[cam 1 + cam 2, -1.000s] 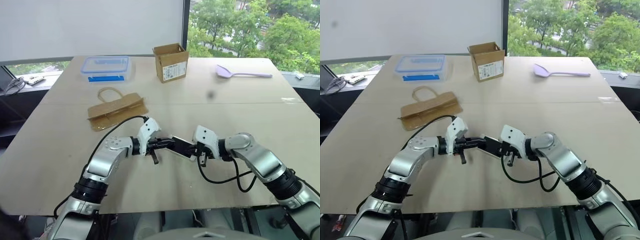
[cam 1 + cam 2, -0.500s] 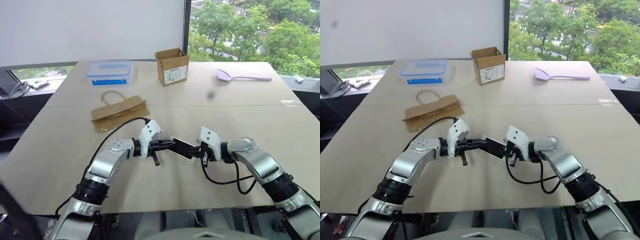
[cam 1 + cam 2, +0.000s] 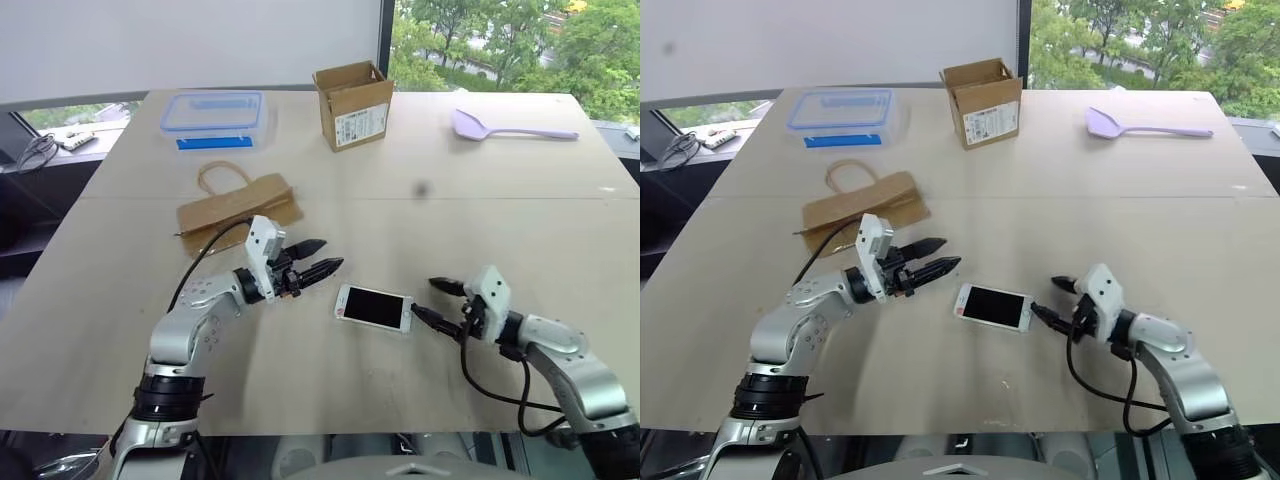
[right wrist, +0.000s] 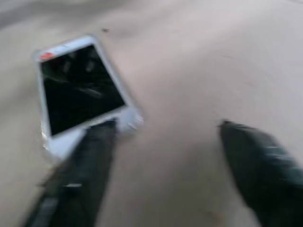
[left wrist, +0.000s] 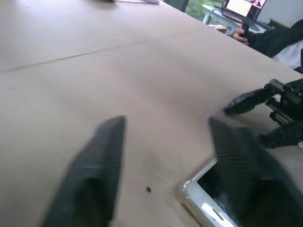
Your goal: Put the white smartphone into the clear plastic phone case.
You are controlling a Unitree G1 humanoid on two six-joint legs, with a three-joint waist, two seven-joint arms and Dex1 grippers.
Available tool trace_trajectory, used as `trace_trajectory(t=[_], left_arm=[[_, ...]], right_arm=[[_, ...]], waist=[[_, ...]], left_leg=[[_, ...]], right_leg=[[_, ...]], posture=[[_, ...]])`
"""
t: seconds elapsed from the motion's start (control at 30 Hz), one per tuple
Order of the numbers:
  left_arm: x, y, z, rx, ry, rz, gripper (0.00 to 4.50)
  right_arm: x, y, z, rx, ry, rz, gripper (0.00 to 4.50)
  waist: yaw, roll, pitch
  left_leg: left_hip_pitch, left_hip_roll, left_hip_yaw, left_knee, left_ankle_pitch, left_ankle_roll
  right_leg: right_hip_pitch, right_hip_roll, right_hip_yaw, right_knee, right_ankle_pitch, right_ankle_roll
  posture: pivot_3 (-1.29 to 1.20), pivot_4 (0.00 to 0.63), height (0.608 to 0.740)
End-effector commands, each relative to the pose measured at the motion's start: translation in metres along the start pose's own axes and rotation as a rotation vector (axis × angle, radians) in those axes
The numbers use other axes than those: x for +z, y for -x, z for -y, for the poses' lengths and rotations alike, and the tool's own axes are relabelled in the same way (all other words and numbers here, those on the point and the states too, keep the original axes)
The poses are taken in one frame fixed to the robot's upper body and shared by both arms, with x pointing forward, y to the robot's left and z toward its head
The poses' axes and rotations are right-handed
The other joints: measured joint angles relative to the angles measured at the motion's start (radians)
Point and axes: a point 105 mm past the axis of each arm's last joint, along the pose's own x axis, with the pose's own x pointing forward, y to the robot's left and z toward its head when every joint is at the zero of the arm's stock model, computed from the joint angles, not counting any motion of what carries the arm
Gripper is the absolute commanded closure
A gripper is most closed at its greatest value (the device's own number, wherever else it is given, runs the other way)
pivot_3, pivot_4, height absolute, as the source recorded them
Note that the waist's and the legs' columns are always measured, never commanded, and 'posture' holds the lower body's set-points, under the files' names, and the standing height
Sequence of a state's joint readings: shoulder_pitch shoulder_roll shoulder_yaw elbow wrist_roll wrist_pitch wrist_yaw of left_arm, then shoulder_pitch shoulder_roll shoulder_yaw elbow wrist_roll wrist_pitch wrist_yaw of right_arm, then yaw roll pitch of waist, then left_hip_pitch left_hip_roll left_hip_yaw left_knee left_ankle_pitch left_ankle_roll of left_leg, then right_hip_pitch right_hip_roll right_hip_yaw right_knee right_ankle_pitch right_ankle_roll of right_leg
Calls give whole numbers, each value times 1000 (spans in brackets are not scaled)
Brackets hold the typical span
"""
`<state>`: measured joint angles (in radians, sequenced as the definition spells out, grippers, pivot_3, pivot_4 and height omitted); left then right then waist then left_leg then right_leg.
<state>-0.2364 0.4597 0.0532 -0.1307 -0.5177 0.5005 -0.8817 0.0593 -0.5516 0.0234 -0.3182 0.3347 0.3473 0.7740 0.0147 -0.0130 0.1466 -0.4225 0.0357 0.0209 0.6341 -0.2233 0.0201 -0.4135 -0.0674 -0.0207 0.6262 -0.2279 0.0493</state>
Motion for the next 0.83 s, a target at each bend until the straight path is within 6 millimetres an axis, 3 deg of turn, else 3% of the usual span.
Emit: trace_trajectory(t=[0.03, 0.23, 0.5, 0.67, 0.83], left_arm=[[24, 10, -3, 18, -24, 58, 45], [25, 28, 16, -70, -46, 5, 45], [6, 67, 32, -61, -40, -141, 45], [-10, 85, 49, -42, -18, -189, 45], [-12, 80, 49, 5, -11, -164, 45]], right_arm=[[25, 25, 13, -64, 86, 31, 0], [31, 62, 9, -5, 120, -36, 0], [21, 100, 0, 6, 140, -121, 0], [19, 112, 10, -93, 128, -112, 0], [18, 114, 16, -112, 123, -103, 0]], waist=[[0, -1, 6], [-1, -4, 11], [0, -5, 13], [-1, -6, 14], [2, -5, 14]], left_leg=[[0, 1, 0, 0, 0, 0], [0, 2, 1, 1, 0, 0], [0, 3, 0, 1, 0, 0], [2, 3, 1, 2, 0, 0], [4, 4, 0, 3, 0, 0]], right_leg=[[0, 1, 0, 0, -1, -1], [0, 3, -2, 0, -3, 0], [0, 3, -1, 0, -3, 0], [0, 2, 4, 0, -3, 0], [1, 2, 4, 1, -3, 0]], posture=[[0, 150, 740], [0, 150, 740], [0, 150, 740], [0, 150, 740], [0, 150, 740]])
